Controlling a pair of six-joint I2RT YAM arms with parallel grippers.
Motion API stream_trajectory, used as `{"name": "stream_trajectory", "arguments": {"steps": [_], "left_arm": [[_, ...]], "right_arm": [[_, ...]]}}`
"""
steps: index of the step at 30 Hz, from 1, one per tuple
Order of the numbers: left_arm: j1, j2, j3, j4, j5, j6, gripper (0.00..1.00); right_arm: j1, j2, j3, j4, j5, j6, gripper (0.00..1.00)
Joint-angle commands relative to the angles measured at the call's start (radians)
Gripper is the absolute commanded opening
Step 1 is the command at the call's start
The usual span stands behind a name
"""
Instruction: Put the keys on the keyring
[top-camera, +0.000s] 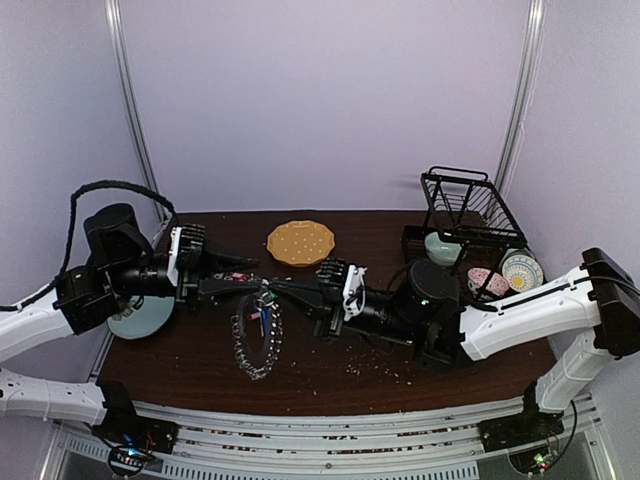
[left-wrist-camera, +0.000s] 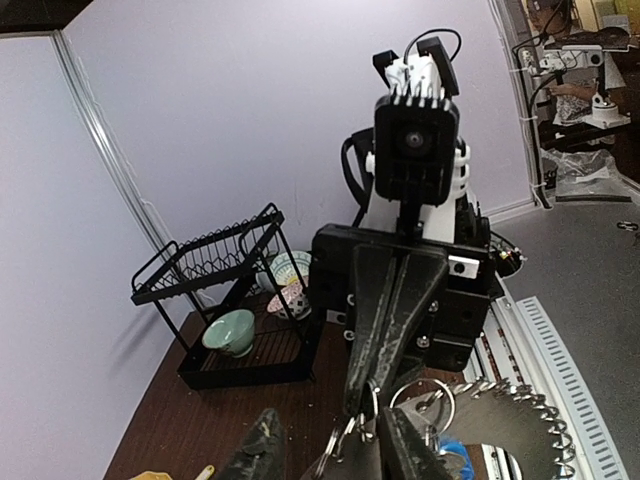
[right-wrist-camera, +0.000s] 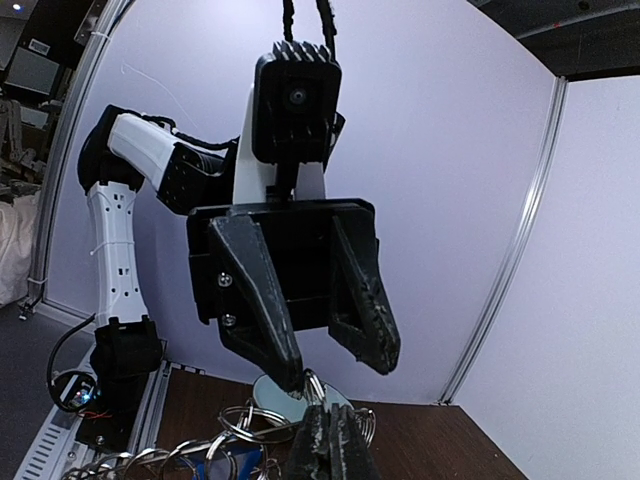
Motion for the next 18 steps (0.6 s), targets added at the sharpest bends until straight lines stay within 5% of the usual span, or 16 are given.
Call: {"name": "stream_trajectory", "arguments": {"steps": [1,18], "left_arm": [[-0.001,0.026,0.039,0.039,0.025,-0.015,0.34],[-0.055,0.068,0.063,-0.039,-0.127,0.046,0.00]], "right_arm": [[0.004,-0.031,0.038,0.056,0.021,0.002,0.00],[0.003,-0.037,0.033,0.029,0.048,-0.017,0.00]]}}
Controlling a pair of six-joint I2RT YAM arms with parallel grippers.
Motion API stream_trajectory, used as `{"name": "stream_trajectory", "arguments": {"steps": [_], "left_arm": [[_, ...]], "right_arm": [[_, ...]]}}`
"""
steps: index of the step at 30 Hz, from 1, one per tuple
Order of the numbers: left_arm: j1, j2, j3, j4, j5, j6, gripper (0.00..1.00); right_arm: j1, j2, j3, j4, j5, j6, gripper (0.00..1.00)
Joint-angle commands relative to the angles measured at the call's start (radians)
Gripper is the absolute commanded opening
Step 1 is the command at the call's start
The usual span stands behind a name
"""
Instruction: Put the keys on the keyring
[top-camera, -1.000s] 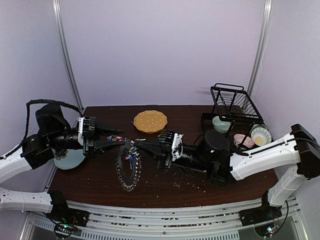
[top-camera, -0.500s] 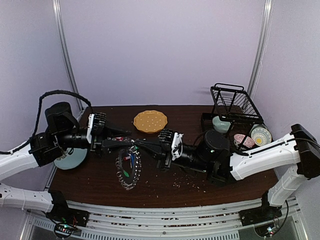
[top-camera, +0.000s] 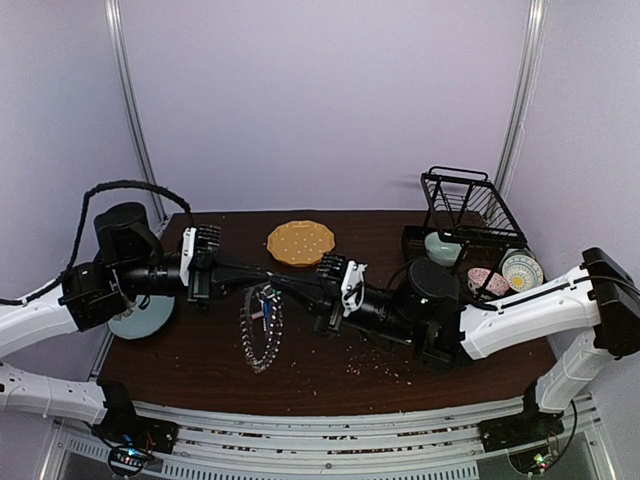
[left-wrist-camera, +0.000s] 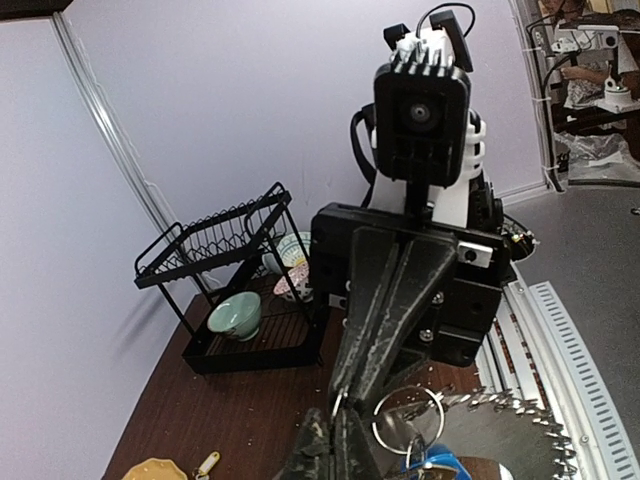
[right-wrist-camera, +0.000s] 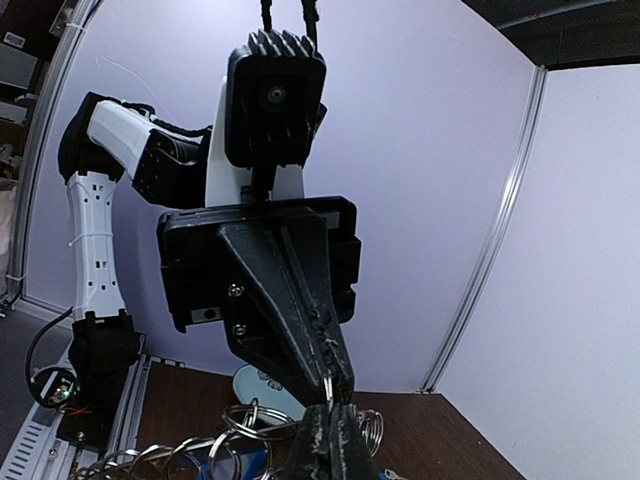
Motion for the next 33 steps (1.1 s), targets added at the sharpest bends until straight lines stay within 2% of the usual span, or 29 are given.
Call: {"name": "stream_trajectory", "arguments": {"steps": [1,3,5,7,11,14,18,24,29,33], "left_arm": [[-0.025,0.012,0.048,-0.023,-0.086,0.004,0.00],[-0.026,0.000,0.057,-0.058,-0.133,0.017,0.00],[-0.027,-0.011,0.081,-0.141,-0.206,0.057,0.00],[-0.026,-0.009,0.112,-0.255,-0.317,0.108,0.00],[-0.040,0.057,0.223,-0.471,-0.459,0.184,0.00],[-0.070,0.125,0.305,-0.580,-0.513,0.185,0.00],[-0.113,0.176,0.400,-0.650,-0.540,0.165,0.00],[-0.121,0.181,0.457,-0.659,-0.474,0.130,0.00],[-0.131,0.190,0.454,-0.660,-0.478,0.135,0.00],[-0.143,0.186,0.452,-0.660,-0.484,0.144,0.00]], "right_arm": [[0.005,-0.041,0.030,0.025,0.018,-0.017,0.00],[0.001,-0.066,0.012,-0.009,0.050,-0.021,0.00],[-0.014,-0.115,-0.006,-0.101,0.071,-0.033,0.16],[-0.032,-0.166,0.010,-0.292,0.063,-0.080,0.27],[-0.075,-0.224,0.108,-0.688,-0.030,-0.141,0.30],[-0.112,-0.217,0.174,-0.812,-0.153,-0.133,0.28],[-0.134,-0.153,0.205,-0.704,-0.252,-0.050,0.25],[-0.156,-0.050,0.221,-0.524,-0.361,0.100,0.19],[-0.157,-0.013,0.231,-0.451,-0.345,0.159,0.14],[-0.157,-0.012,0.233,-0.457,-0.303,0.160,0.12]]}}
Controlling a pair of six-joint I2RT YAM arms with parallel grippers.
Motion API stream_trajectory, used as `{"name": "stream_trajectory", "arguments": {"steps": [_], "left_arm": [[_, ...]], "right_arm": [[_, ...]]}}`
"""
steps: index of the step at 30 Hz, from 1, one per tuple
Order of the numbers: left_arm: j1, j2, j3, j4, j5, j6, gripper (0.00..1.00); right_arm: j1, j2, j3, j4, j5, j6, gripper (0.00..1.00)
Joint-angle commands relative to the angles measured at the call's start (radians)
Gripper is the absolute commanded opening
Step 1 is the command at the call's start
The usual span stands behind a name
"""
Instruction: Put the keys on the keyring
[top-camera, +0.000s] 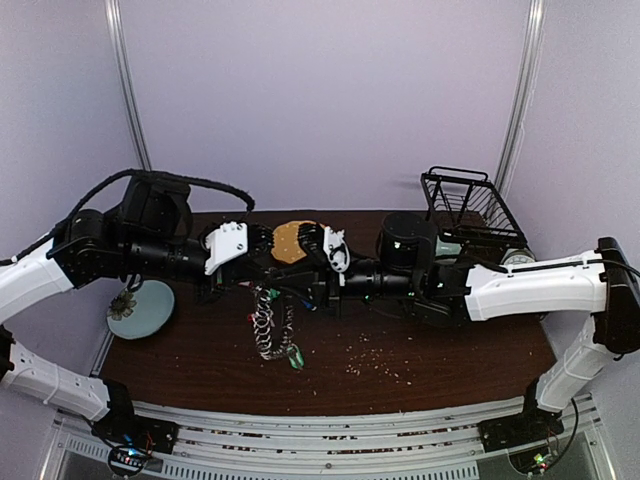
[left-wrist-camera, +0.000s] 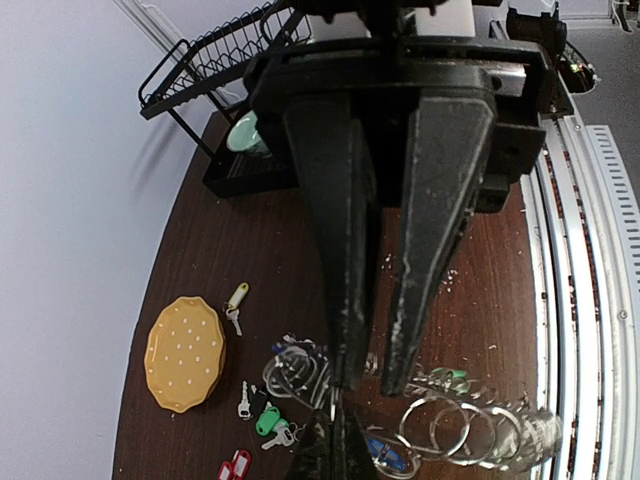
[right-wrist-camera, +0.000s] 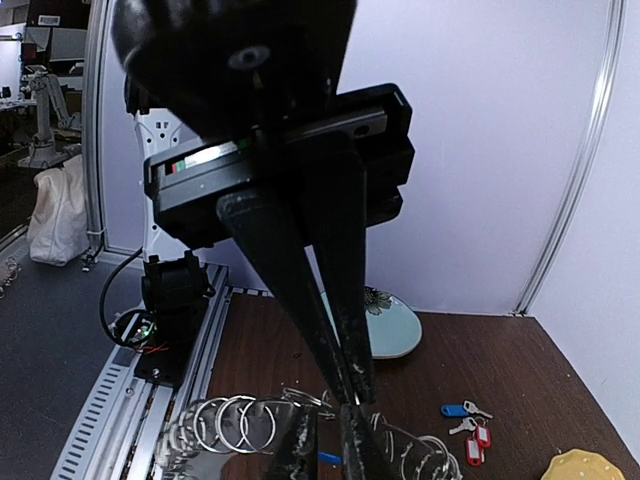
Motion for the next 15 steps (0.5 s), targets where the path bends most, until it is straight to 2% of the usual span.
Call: {"name": "stream_trajectory", "arguments": {"steps": [1,15], "left_arm": [[-0.012,-0.011,0.027,0.040,-0.001,0.007,0.00],[-0.013,-0.008,0.026,0.041,0.012,0.015,0.00]], "right_arm": [[-0.005,-0.005,0.029,0.057,0.030,0.036,0.12],[-0.006,0.039,0.056,0.016,0.067,0.017,0.16]]}}
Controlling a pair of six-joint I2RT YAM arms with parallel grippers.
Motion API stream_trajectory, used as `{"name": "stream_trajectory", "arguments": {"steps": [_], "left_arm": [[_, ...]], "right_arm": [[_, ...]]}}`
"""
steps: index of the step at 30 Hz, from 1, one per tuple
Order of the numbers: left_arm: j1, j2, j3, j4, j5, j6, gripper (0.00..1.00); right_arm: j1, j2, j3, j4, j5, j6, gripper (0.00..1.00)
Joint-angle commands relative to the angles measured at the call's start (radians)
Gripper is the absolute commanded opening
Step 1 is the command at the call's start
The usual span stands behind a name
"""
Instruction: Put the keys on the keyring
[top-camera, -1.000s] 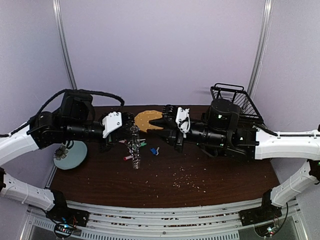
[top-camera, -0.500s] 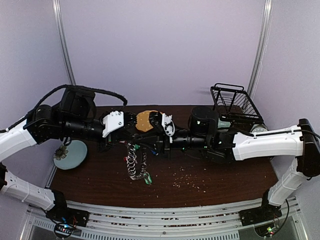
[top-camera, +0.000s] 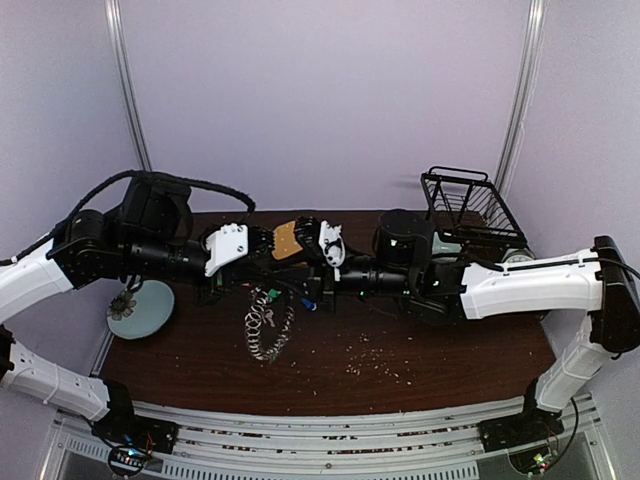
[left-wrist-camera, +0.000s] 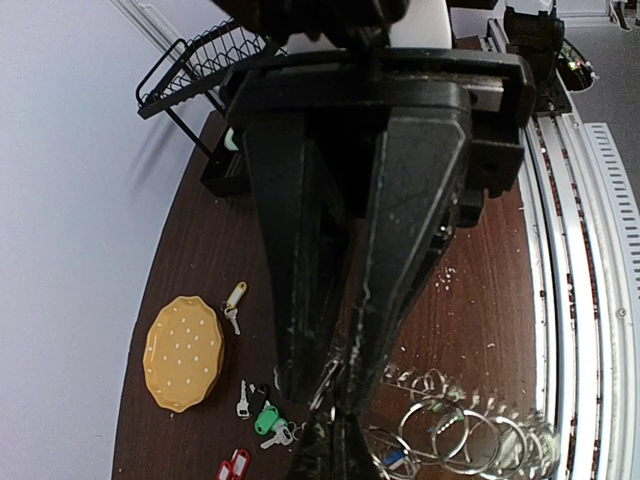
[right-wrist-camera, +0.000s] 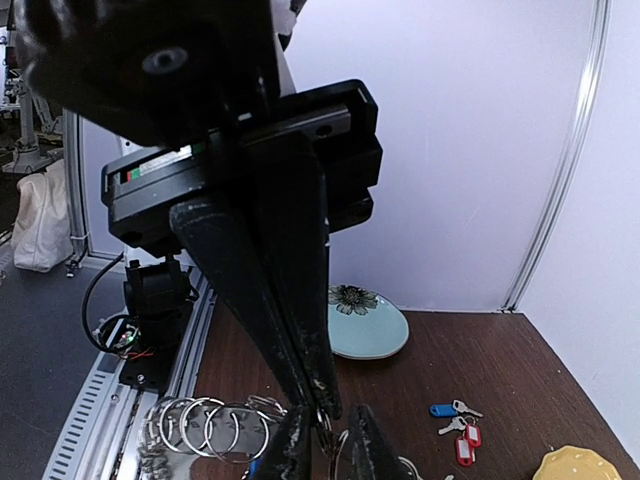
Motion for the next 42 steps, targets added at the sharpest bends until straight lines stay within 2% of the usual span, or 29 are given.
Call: {"name": "stream_trajectory", "arguments": {"steps": [1,7,18,25,29,32,34,35,38,42], "left_arm": [[-0.005,-0.008,0.026,0.046,0.014,0.014,0.00],[-0.005,-0.023,0.008,0.069,0.019,0.017,0.00],[-0.005,-0.018,0.007,0.078,0.035,0.022,0.00],[-0.005,-0.015,0.003,0.078,0.042,0.023,0.00],[-0.005,-0.034,-0.015,0.108,0.051,0.020,0.00],[-0.005,-0.032,-0.028,0.141,0.034,-0.010,0.00],[-0.002,-0.035,-0.042,0.191,0.007,-0.063,0.28],[0.008,-0.039,-0.052,0.218,0.004,-0.092,0.37],[0.062,-0.041,-0.068,0.273,0.032,-0.181,0.52],[0.190,-0.025,-0.089,0.311,0.052,-0.301,0.60]], "right_arm": [[-0.001,0.018,0.029,-0.005,0.022,0.004,0.16],[0.000,0.013,0.021,-0.021,0.034,-0.006,0.12],[0.013,0.019,0.047,-0.101,0.061,-0.082,0.13],[0.026,0.024,0.057,-0.100,0.067,-0.095,0.00],[0.024,0.010,0.043,-0.100,0.070,-0.091,0.00],[0.014,-0.020,-0.004,-0.032,0.070,-0.048,0.00],[-0.001,-0.047,-0.036,-0.010,0.087,-0.019,0.00],[-0.012,-0.064,-0.056,-0.007,0.100,-0.010,0.00],[-0.036,-0.136,-0.121,-0.020,0.158,-0.009,0.00],[-0.066,-0.240,-0.204,-0.067,0.220,-0.016,0.00]]}}
